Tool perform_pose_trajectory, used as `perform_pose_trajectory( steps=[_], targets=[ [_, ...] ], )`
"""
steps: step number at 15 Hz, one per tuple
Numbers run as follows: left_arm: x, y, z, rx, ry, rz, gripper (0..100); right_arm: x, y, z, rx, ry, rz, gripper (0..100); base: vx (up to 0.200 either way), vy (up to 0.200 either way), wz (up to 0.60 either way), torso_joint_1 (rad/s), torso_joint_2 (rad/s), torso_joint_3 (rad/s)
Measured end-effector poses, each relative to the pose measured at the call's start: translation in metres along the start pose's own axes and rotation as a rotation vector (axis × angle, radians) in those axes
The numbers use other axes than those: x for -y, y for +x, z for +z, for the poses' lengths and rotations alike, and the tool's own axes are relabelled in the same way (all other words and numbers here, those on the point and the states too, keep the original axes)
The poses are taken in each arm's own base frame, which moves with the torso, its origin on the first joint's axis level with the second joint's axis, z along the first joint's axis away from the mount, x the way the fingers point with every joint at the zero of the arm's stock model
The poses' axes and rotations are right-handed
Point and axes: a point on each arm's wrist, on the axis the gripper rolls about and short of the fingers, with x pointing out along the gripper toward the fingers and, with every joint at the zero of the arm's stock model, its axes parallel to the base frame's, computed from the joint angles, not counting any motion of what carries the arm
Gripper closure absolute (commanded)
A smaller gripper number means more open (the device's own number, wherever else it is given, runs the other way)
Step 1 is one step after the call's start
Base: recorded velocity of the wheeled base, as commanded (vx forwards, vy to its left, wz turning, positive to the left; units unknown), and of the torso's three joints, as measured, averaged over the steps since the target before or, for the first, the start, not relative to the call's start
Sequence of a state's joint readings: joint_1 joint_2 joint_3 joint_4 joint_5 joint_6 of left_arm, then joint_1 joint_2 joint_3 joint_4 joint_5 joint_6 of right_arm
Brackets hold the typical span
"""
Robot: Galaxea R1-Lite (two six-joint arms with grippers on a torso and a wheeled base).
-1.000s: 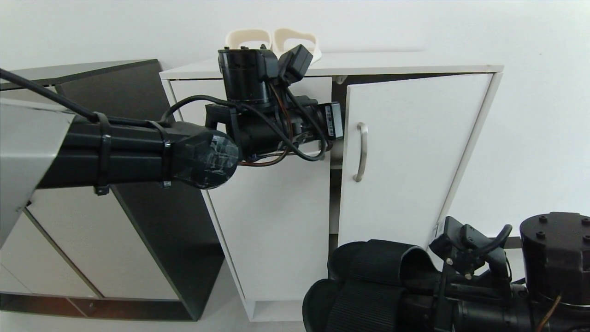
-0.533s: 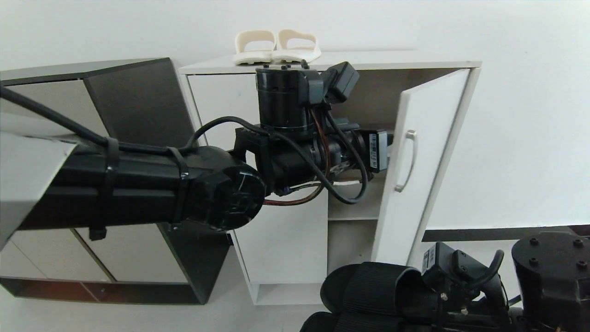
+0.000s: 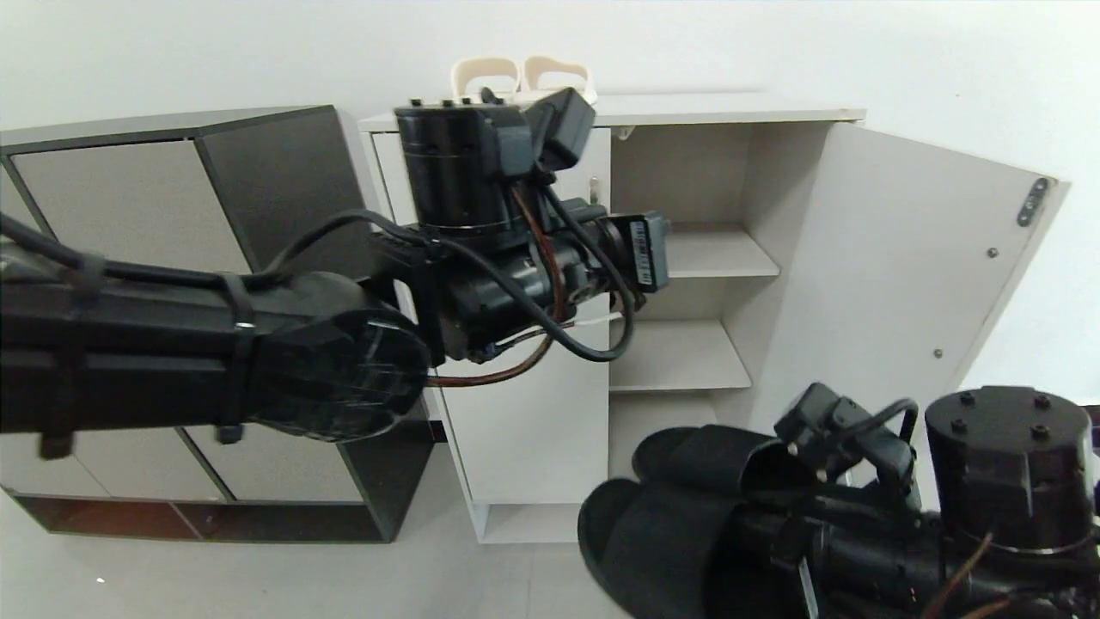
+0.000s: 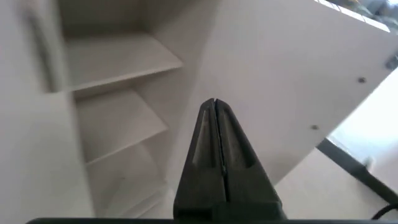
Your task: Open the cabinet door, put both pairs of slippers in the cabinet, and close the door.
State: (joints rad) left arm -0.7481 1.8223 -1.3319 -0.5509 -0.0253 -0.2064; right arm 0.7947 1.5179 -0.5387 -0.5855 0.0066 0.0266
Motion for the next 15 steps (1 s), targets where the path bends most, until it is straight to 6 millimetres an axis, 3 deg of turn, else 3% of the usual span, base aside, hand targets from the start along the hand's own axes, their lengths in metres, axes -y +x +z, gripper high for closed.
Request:
perform_pose_trajectory(
  steps=[3,5,6,9,10,12,14,15],
  targets=[
    [-0.008,-0.041,0.005,-0.007,0.026,0.158,100,0.016,0.019,0.011,0.028,0.089,-0.17,100,0.0,0.0,0.0,0.0,0.0,0.0],
    [-0.016,-0.086,0.003,-0.077,0.079,0.276,100,0.029,0.034,0.014,0.03,0.136,-0.342,100,0.0,0.0,0.0,0.0,0.0,0.0],
    [-0.023,-0.116,0.005,-0.101,0.104,0.346,100,0.032,0.04,0.012,0.02,0.139,-0.354,100,0.0,0.0,0.0,0.0,0.0,0.0],
    [-0.035,-0.245,0.012,-0.061,0.157,0.63,100,0.037,0.048,0.008,-0.003,0.142,-0.371,100,0.0,0.0,0.0,0.0,0.0,0.0],
    [-0.034,-0.288,-0.001,-0.036,0.169,0.75,100,0.037,0.049,0.007,-0.008,0.141,-0.372,100,0.0,0.0,0.0,0.0,0.0,0.0],
    [-0.024,-0.349,-0.044,0.001,0.185,0.96,100,0.037,0.05,0.005,-0.019,0.136,-0.373,100,0.0,0.0,0.0,0.0,0.0,0.0],
    [-0.019,-0.38,-0.107,0.018,0.186,1.105,100,0.036,0.05,0.002,-0.031,0.12,-0.369,100,0.0,0.0,0.0,0.0,0.0,0.0],
    [-0.02,-0.385,-0.135,-0.004,0.18,1.117,100,0.036,0.05,0.003,-0.025,0.12,-0.37,100,0.0,0.0,0.0,0.0,0.0,0.0]
  ],
)
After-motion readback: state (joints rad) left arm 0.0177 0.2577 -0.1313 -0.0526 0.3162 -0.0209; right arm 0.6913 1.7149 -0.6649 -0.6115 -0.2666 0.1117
